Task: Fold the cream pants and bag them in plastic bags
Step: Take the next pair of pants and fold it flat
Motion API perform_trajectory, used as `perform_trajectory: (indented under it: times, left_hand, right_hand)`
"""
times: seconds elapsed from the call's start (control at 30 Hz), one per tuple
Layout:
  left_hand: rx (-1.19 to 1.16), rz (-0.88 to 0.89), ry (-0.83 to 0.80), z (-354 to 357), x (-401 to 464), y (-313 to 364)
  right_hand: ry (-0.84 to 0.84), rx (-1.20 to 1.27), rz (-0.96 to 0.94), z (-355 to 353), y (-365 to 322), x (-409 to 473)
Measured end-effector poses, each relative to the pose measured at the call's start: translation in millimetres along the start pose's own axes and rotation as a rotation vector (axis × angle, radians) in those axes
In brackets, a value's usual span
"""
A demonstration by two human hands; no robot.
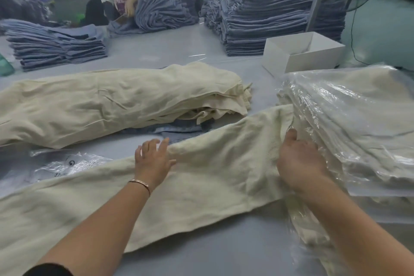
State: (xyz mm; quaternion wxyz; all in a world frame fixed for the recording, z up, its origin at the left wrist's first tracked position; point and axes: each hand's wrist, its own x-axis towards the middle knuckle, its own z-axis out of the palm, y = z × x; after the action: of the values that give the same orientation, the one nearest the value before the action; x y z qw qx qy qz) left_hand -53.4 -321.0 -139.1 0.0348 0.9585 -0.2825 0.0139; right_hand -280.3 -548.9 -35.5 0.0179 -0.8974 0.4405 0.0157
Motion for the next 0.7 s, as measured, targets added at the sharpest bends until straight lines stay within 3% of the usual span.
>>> perform_trajectory:
  times: [0.1, 0.17, 0.27, 0.3, 0.33, 0.4, 0.47, 0.53, 0.6, 0.63, 0.7]
  left_hand:
    - [0.004, 0.037, 0.163, 9.9, -17.2, 10.7]
    - [0.031, 0.105, 0.215, 18.2, -39.7, 0.5]
    - [-0.023, 0.037, -0.254, 29.1, -65.3, -29.1]
    - [-0.082, 0.046, -0.328, 29.6, -66.6, -38.8]
    - [-0.179, 0.062, -0.332, 24.7, -65.3, -45.3]
    - [-0.467, 0.055, -0.187, 5.4, -63.0, -50.4]
    - [-0.850, -0.135, -0.034, -23.2, -63.9, -58.4]
    - [-1.401, -0.369, -0.137, -50.5, -68.7, -72.6]
    - [-1.814, -0.445, -0.359, -65.9, -74.0, -100.5]
    - [-1.905, -0.440, -0.438, -70.4, -76.6, -117.1]
    - [-1.939, -0.414, -0.528, -72.3, -82.5, -147.0]
  right_hand:
    - [-0.012, -0.079, -0.053, -3.2, -12.1, 10.9]
    - [-0.035, 0.013, -0.096, -0.2, -28.4, 14.1]
    - [-0.086, 0.208, -0.165, 0.0, -59.0, 16.9]
    - [-0.113, 0.258, -0.193, -2.6, -71.8, 14.6]
    - [-0.129, 0.286, -0.235, -5.2, -85.2, 12.1]
    - [-0.150, 0.349, -0.306, -11.8, -112.8, 1.2]
    - [-0.130, 0.402, -0.426, -16.6, -144.6, -15.9]
    - [-0.108, 0.440, -0.548, -17.8, -181.9, -38.8]
    - [-0.230, 0.673, -0.573, -14.7, -218.8, -68.7]
    - [-0.325, 0.791, -0.587, -7.3, -234.7, -82.3]
    - [-0.529, 0.787, -0.728, 5.3, -266.3, -111.3]
